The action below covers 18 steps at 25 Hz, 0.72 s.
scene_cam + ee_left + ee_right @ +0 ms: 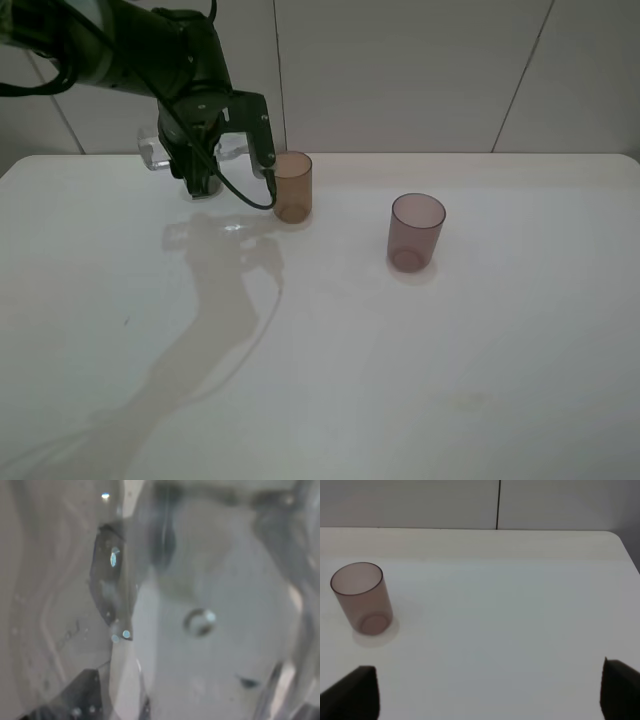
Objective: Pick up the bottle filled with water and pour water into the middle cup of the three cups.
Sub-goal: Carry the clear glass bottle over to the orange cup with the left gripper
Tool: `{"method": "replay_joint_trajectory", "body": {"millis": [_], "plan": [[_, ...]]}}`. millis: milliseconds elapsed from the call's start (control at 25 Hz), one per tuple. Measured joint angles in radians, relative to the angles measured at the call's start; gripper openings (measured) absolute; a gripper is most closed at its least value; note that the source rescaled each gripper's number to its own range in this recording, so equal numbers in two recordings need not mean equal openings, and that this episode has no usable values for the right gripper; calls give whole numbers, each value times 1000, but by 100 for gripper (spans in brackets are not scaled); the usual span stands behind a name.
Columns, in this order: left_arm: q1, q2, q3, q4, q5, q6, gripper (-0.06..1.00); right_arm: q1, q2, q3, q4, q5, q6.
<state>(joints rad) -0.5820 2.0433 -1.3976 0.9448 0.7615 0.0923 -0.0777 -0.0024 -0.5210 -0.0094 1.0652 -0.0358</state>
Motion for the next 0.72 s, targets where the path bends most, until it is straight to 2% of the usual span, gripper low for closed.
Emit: {"method": "replay_joint_trajectory", "body": {"millis": [280, 720], "plan": [[-18, 26, 0, 23, 10, 48, 1, 0, 0, 0, 0, 0, 0], [-18, 33, -36, 69, 27, 57, 1, 0, 0, 0, 0, 0, 0]]}}
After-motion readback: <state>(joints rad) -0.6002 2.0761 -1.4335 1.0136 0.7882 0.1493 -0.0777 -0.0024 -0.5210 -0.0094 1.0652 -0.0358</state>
